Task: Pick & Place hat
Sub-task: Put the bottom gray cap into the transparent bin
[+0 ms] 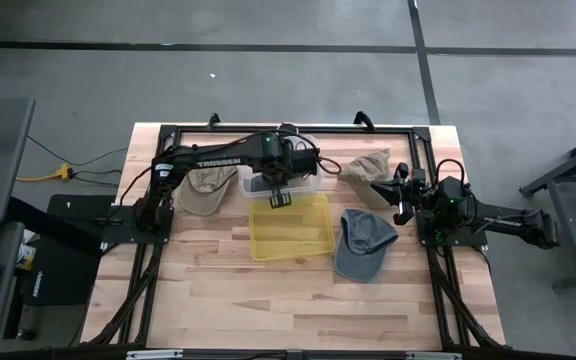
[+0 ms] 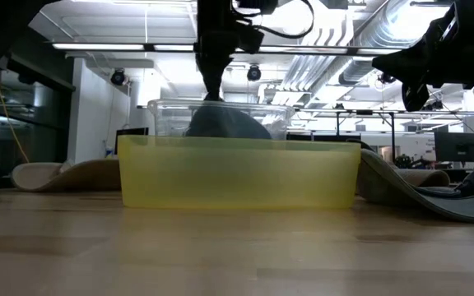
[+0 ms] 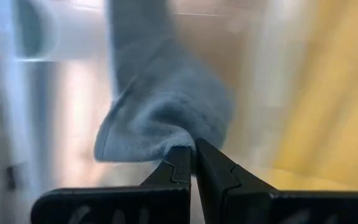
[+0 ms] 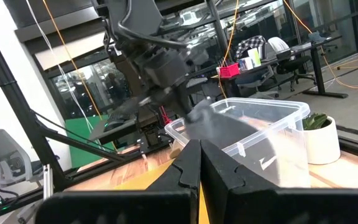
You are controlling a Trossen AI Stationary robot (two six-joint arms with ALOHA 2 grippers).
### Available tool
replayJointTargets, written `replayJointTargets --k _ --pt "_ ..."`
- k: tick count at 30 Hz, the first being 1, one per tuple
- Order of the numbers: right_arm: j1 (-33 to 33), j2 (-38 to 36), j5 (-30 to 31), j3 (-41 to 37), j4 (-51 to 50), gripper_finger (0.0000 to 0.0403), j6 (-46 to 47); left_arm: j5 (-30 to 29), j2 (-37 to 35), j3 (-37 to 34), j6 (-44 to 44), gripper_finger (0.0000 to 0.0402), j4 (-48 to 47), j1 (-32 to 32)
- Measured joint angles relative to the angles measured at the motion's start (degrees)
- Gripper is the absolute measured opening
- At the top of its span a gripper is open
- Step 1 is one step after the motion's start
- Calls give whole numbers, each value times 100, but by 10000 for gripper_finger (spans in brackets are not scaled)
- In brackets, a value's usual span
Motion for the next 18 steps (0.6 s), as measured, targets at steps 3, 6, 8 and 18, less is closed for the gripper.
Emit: replayJointTargets --k 3,6,8,18 --pt "0 0 0 0 0 0 0 564 0 0 -14 0 60 2" --pt "0 0 0 0 0 0 -2 670 0 0 -31 0 91 7" --pt "0 0 0 -1 0 0 -1 742 0 0 -31 0 89 7" --pt "1 0 0 0 0 0 0 1552 0 0 125 0 165 59"
